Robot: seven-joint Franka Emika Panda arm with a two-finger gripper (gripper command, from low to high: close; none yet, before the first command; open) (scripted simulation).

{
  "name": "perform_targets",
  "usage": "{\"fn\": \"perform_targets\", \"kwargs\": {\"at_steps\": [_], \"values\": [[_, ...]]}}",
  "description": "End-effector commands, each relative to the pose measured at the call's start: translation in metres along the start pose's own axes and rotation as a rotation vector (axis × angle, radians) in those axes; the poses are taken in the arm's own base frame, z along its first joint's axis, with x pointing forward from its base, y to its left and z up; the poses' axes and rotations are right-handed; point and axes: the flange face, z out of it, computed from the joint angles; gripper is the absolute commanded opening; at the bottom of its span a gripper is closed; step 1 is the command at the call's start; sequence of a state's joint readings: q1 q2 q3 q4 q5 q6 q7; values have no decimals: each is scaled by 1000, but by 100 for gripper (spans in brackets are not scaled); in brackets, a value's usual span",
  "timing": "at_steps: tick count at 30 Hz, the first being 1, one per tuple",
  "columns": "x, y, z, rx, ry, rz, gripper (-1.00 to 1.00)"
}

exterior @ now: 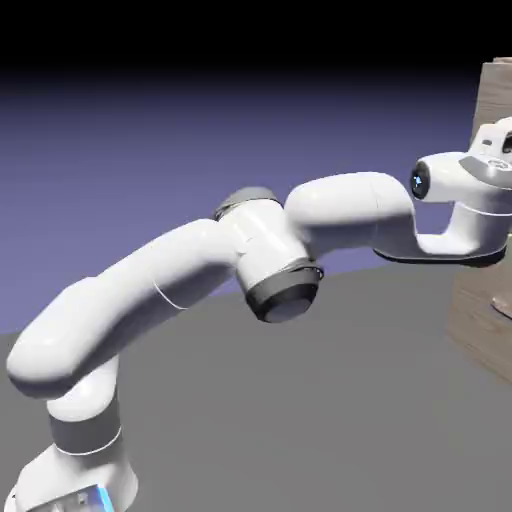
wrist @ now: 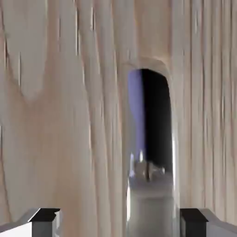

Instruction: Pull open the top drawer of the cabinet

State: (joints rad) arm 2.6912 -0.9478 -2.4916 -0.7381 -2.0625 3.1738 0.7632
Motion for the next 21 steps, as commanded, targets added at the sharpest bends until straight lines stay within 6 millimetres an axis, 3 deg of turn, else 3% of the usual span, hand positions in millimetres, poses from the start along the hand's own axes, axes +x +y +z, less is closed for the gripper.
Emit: {"fn": "perform_targets", "kwargs": {"at_steps": [1, 10, 21], "values": [[1, 2, -2, -2, 2, 0, -100], [1, 2, -24, -2, 2, 0, -100], [1, 2, -82, -2, 2, 0, -100]]}}
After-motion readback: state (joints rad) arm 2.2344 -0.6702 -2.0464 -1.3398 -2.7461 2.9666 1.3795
